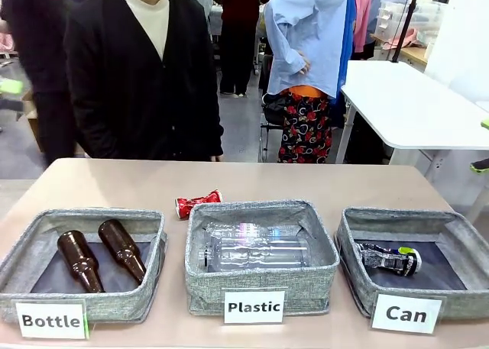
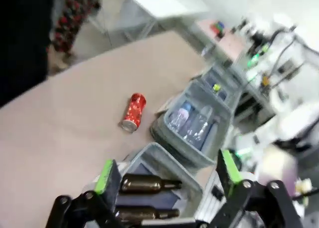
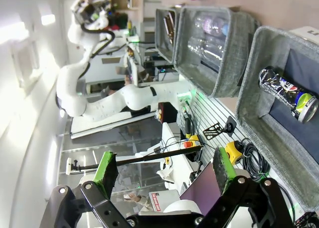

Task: Sort the can waste into the basket.
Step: Pick up the can waste from the table and place it in the right Fabric basket.

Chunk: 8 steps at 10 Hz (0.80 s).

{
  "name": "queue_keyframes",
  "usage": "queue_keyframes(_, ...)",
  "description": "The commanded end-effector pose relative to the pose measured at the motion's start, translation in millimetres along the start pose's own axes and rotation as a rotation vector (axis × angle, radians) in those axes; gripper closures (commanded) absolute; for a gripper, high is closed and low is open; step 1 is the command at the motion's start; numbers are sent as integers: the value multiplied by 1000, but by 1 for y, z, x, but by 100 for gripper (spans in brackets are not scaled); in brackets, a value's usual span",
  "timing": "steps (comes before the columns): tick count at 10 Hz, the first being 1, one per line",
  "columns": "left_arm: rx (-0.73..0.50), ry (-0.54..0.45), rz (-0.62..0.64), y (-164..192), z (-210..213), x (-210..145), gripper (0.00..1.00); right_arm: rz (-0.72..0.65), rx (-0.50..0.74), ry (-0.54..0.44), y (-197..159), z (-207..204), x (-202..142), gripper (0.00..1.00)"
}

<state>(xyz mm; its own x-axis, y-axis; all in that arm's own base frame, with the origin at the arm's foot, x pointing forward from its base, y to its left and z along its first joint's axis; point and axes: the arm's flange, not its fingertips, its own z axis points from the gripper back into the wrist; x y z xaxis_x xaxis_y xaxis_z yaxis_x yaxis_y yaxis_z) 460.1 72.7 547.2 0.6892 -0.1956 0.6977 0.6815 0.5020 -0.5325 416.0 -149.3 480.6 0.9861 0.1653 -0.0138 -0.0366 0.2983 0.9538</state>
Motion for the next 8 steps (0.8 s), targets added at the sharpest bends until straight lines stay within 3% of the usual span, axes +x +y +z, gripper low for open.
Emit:
queue_keyframes(1, 103, 261, -110, -18, -64, 48, 0, 17, -1, 12, 2, 2, -1, 0)
queue_keyframes(2, 183, 400, -179, -27, -116, 69, 0, 17, -1, 12, 2, 2, -1, 0)
queue_keyframes(4, 200, 633, -325, -33, -201, 78, 0, 17, -1, 12, 2, 2, -1, 0)
queue_keyframes(6, 257, 737, -425, -36, -265, 59, 0, 17, -1, 12, 2, 2, -1, 0)
queue_keyframes(8, 408, 828, -566, -32, -326, 29, 0, 17, -1, 12, 2, 2, -1, 0)
